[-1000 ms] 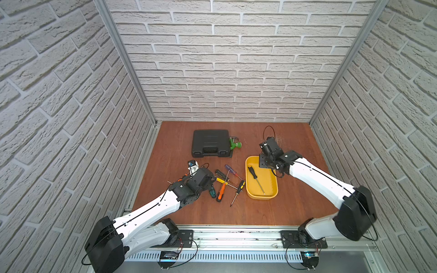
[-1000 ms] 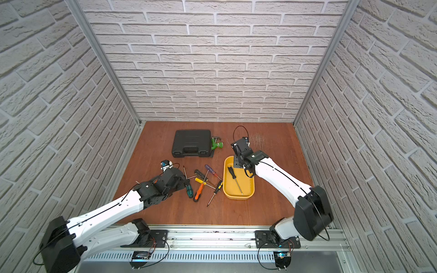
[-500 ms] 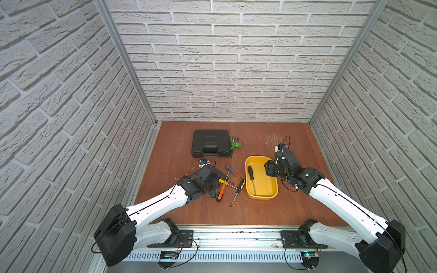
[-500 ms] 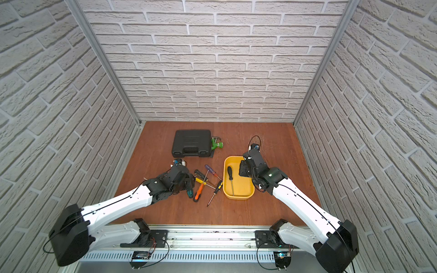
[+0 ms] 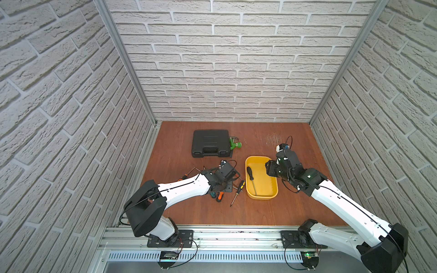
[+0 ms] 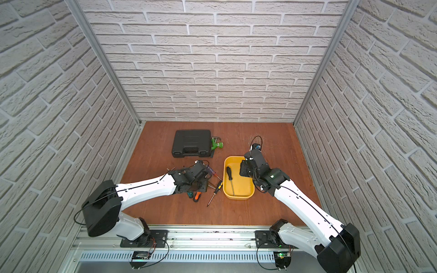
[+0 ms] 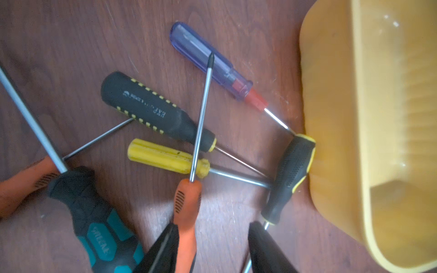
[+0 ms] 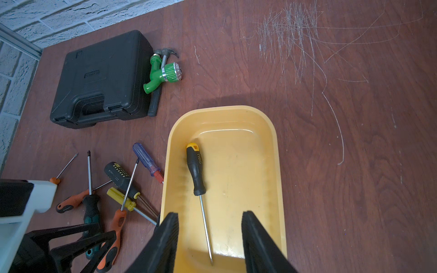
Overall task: Put the screwdriver on the desktop into the storage box
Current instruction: Pick up the screwdriver from the center of the board.
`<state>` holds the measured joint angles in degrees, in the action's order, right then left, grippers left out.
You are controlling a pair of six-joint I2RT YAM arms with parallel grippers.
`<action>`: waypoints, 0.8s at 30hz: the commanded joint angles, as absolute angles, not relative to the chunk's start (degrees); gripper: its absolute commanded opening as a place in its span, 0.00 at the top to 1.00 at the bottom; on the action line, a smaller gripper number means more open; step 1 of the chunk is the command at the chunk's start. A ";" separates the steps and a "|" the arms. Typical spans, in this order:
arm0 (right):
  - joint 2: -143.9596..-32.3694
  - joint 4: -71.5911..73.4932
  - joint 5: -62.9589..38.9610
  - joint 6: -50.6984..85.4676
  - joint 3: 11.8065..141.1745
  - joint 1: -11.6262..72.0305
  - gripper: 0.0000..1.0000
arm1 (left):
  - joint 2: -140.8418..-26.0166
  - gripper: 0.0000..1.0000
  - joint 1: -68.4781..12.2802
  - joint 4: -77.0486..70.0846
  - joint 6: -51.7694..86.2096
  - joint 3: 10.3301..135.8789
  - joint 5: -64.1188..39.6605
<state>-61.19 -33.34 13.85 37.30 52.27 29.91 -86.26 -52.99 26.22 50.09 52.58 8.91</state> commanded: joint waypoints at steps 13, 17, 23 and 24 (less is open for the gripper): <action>-60.25 -32.88 15.63 38.06 50.54 30.15 0.51 | -91.06 0.48 -53.17 29.66 49.36 52.92 9.96; -60.60 -33.02 15.47 37.97 50.71 30.15 0.51 | -92.50 0.50 -52.87 29.88 49.41 53.55 9.86; -60.56 -33.09 15.60 37.88 50.71 30.15 0.51 | -93.08 0.54 -52.57 29.36 50.41 52.66 9.51; -60.56 -33.20 15.62 37.87 50.71 30.14 0.51 | -93.10 0.56 -52.61 29.36 50.62 52.52 9.60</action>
